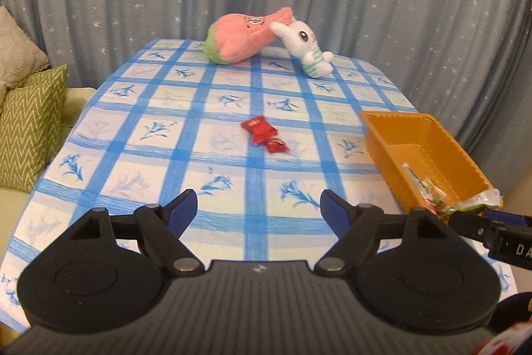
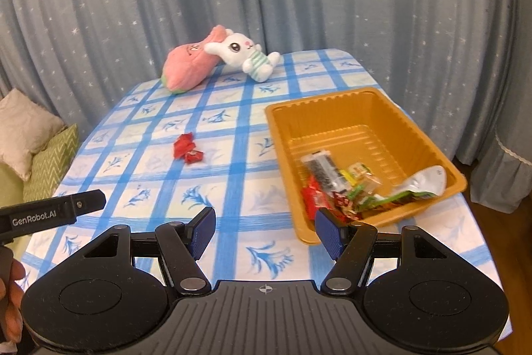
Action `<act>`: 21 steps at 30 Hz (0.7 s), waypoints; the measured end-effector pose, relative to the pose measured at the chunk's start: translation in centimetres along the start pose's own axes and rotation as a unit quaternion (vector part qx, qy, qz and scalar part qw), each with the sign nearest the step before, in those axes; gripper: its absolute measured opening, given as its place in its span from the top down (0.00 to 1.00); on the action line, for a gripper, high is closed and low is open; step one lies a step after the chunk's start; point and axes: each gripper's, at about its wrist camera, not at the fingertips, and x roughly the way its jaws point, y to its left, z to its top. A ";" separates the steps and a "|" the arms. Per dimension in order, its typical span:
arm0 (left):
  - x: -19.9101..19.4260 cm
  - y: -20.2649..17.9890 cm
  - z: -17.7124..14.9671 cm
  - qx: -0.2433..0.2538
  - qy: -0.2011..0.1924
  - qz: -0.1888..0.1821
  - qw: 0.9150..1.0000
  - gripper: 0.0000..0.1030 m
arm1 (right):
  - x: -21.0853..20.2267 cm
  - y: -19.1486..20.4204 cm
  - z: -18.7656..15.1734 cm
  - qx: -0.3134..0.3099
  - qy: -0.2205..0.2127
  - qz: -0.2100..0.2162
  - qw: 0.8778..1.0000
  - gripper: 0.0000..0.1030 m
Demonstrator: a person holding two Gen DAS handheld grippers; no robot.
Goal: Organize snacks
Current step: 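Withdraw both open grippers from the tray toward the two red candies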
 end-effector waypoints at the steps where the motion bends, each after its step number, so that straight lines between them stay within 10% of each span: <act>1: 0.3 0.3 0.1 -0.001 0.000 0.001 1.000 0.22 | 0.3 0.2 0.1 -0.002 0.000 0.003 1.000 0.36; 21: 7.6 5.4 3.6 -0.005 0.001 0.018 1.000 0.20 | 10.4 5.9 2.6 -0.057 0.002 0.044 0.997 0.36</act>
